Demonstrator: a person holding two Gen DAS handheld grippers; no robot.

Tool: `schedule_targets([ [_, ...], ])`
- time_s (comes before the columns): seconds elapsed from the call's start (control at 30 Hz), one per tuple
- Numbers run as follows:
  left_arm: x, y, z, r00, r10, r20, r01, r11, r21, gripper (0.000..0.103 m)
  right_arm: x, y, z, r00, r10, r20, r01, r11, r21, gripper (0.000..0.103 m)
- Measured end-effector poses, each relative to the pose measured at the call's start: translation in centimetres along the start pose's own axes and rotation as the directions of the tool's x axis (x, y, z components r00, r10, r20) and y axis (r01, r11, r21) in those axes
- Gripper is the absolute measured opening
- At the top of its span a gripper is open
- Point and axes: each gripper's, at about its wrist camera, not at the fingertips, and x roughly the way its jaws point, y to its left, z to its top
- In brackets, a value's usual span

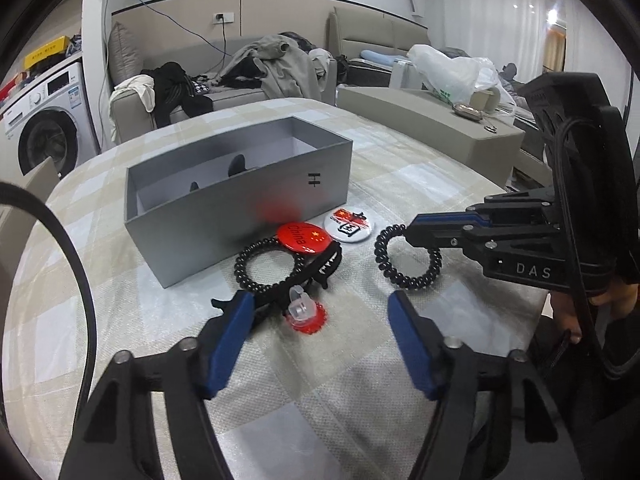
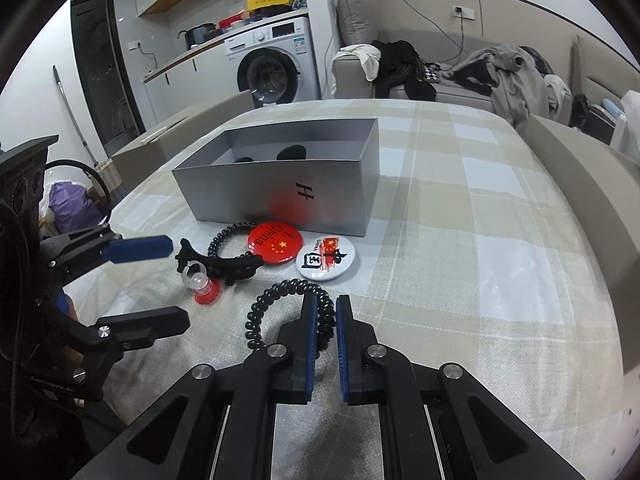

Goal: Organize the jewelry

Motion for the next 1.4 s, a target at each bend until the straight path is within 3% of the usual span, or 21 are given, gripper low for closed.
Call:
schedule_targets([
  [0.1,0.2,-0.1,0.0,1.000,-0.009,-0.018,0.009,1.000,0.002,0.039,0.0,0.0,0.0,1.000,0.003,0.000,-0.003,1.000,-0.001,0.008],
  [0.27,0.6,-0.1,-0.1,0.999,0.010,-0.041,-0.010,1.000,-0.007,0.037,0.0,0.1,0.0,1.000,0.004,0.000,-0.004,1.000,-0.001,0.008],
  [0.6,1.4,0.1,-0.4,0.996,0.037,-0.087,-0.039,0.999,-0.023,0.014,0.0,0.3,0.0,1.000,0.007,-0.003,-0.007,1.000,-0.003,0.008],
  [1.13,-0.3,-0.1,0.5,1.000,-0.011,-0.008,0.011,1.000,-0.022,0.013,-0.6,0.2,0.2,0.998,0.050,0.025,-0.050,0.999,0.016,0.008],
  [1.4,-1.9,0.6,1.7,0.997,0.016,0.069,-0.013,0.999,-0.049,0.013,-1.7,0.1,1.2,0.993,0.094,0.075,-0.098,0.994,0.044,0.008],
])
